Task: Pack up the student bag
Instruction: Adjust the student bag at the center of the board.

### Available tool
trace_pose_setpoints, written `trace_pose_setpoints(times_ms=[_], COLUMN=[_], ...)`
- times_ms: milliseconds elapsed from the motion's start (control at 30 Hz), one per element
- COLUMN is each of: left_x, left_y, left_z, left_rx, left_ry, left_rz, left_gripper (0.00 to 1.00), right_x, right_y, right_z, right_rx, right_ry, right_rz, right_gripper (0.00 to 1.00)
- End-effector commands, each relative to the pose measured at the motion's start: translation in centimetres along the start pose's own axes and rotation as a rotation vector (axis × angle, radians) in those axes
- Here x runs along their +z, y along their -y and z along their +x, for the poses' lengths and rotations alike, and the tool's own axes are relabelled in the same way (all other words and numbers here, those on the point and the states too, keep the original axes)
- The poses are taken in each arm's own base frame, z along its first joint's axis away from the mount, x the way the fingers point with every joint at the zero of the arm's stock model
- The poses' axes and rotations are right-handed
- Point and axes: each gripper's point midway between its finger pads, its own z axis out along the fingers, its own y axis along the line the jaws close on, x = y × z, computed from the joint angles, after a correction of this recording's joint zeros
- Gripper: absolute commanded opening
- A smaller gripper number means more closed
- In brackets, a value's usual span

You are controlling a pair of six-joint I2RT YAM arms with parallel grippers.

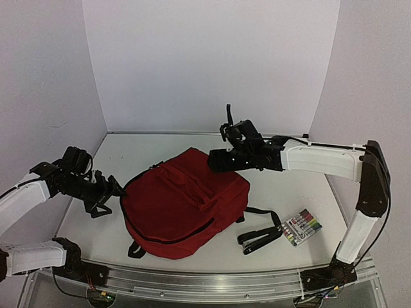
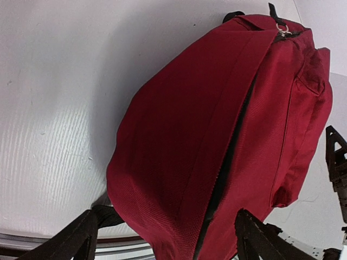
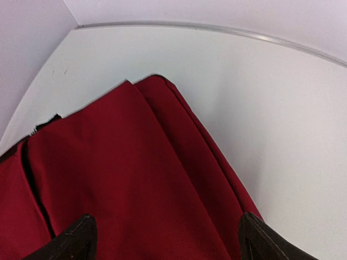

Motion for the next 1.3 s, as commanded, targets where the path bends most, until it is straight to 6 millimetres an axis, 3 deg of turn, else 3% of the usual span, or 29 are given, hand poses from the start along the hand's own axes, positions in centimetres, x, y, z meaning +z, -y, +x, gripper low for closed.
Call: trace_pose_setpoints(times_ms=[0,233,500,600,700,767,833,967,1100,1267], left_x=[0.7,1.8,2.3,2.5,3.1,3.6,4.0,4.8,6.0,7.8], left_y=[0.8,1.4,2.0,2.4,2.8,3.4,4.2,6.2,8.7,11.0], left_z=[1.1,0.8,0.0,-0.6,-2.0,-3.2,-4.8,-8.7,-13.6,-19.2], left_rx=[-0.017,-0.010,0.011,0.033,0.073,0.113,0.162,0.262,0.351,0.395], left_ry=[-0.063,-0.081,-0.065,-0.054,-0.028,-0.008,0.015,0.087,0.136,0.170], left_rz=[0.074,0.107,0.112,0.115,0.085,0.063,0.043,0.005,-0.019,-0.031], left_gripper=[0.77,0.40,0.09,0.01,0.00,0.00,0.00,0.00,0.00,0.00], right_x=[0.7,1.6,1.4,1.6,1.7,1.5,1.1,-0.8,-2.6,-4.8], right_y=[-1.1,0.6,3.1,2.6,1.4,1.5,1.4,0.3,-1.1,-6.1], right_z=[1.5,2.9,3.5,4.1,5.0,5.5,5.8,6.1,7.8,10.9], right_rx=[-0.027,-0.030,-0.009,-0.010,-0.014,-0.011,-0.008,0.021,0.067,0.104], right_ry=[-0.063,-0.084,-0.099,-0.126,-0.168,-0.178,-0.182,-0.185,-0.207,-0.232], right_rz=[-0.075,-0.007,0.032,-0.012,-0.083,-0.089,-0.101,-0.186,-0.266,-0.389], right_gripper=[0.70,0.54,0.64,0.52,0.30,0.12,0.00,0.00,0.00,0.00])
